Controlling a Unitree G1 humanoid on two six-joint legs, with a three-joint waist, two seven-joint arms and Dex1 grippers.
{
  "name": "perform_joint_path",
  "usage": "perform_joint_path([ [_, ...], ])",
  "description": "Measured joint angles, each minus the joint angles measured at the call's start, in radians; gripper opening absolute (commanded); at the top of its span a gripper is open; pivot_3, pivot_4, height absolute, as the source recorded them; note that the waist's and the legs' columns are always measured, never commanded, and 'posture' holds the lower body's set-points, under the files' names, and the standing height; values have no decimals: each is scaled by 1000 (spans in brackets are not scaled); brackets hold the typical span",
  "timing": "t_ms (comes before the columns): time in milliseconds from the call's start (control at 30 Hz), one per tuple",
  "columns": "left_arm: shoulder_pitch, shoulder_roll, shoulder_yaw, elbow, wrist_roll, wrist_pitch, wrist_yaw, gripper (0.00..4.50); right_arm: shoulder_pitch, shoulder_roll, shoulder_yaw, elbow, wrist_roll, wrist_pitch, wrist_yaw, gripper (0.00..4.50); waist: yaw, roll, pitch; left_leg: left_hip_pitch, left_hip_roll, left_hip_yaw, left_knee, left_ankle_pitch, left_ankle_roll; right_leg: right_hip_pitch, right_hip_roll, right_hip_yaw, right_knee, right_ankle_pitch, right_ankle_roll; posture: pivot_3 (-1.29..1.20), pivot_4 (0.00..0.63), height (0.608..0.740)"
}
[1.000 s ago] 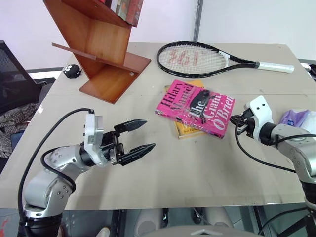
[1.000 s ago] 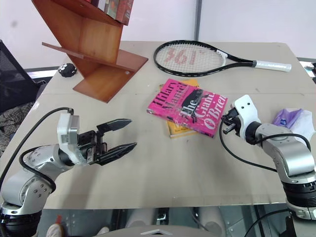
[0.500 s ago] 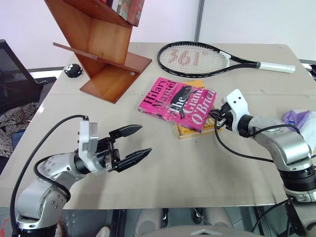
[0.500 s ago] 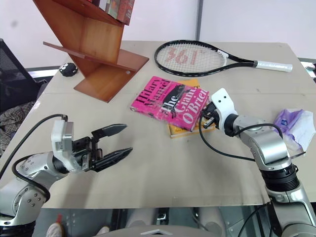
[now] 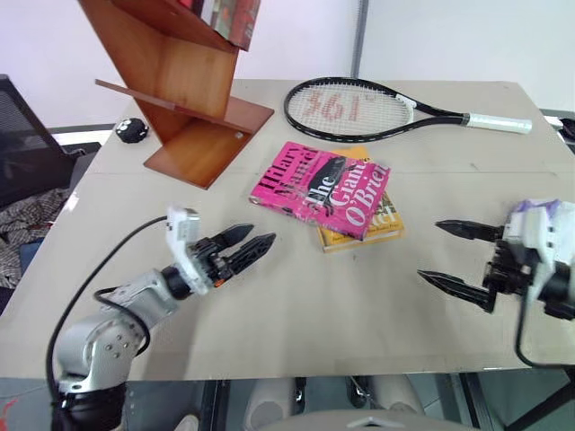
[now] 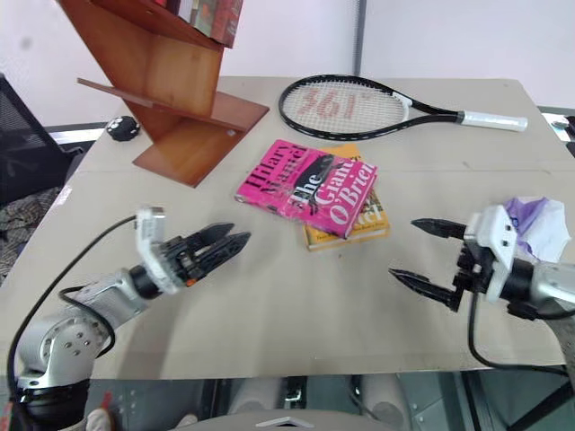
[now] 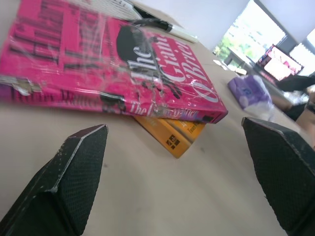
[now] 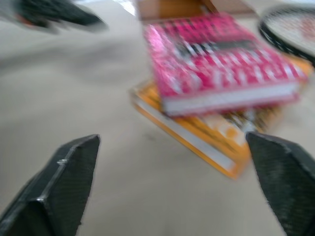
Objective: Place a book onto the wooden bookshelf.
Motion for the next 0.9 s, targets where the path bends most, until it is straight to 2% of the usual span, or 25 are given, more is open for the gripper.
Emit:
perform_joint_path([
  [100,-77,-77,-9,88,-77,118,140,4500,26,-3,-41,-50,42,1,-19,4471,1,-1,0,1,0,0,0,0,0,1,-1,1,0,0,0,0,150,714],
  [167,-180,-182,10,196,-168,180,286,4500,32,12,-55,-88,65,1,-64,4471,8,-1,0,0,-1,-1,0,0,0,1,-2,3,0,0,0,0,150,714],
  [300,-295,-301,45,336,-293,226,475,4500,46,23,-68,-140,102,-1,-126,4471,5,-4,0,-4,-2,0,1,1,-1,-1,-1,5,-1,2,-2,0,150,714],
  [367,-364,-391,72,426,-333,214,560,4500,88,31,-74,-148,103,-5,-138,4471,13,-4,0,-4,-3,0,1,1,-2,-1,-2,4,-1,4,1,0,150,714],
  [467,-420,-472,101,505,-361,179,637,4500,128,36,-80,-153,95,-18,-146,4471,23,-5,0,-4,-4,1,1,0,0,-1,-2,4,-2,4,1,0,150,714],
  [667,-502,-583,189,609,-408,81,734,4500,194,46,-108,-188,83,-47,-175,4471,26,-4,-1,-1,-4,2,1,0,1,1,-1,4,-1,0,0,0,150,714],
  [767,-529,-612,224,636,-433,39,767,3671,213,47,-118,-194,84,-52,-180,4500,26,-4,-3,0,-4,2,1,0,1,1,-1,4,-1,0,0,0,150,714],
  [900,-536,-634,244,629,-468,21,806,1828,219,47,-131,-203,90,-54,-197,4500,26,-4,-4,0,-4,2,1,0,1,1,-2,4,-1,0,-1,0,150,714],
])
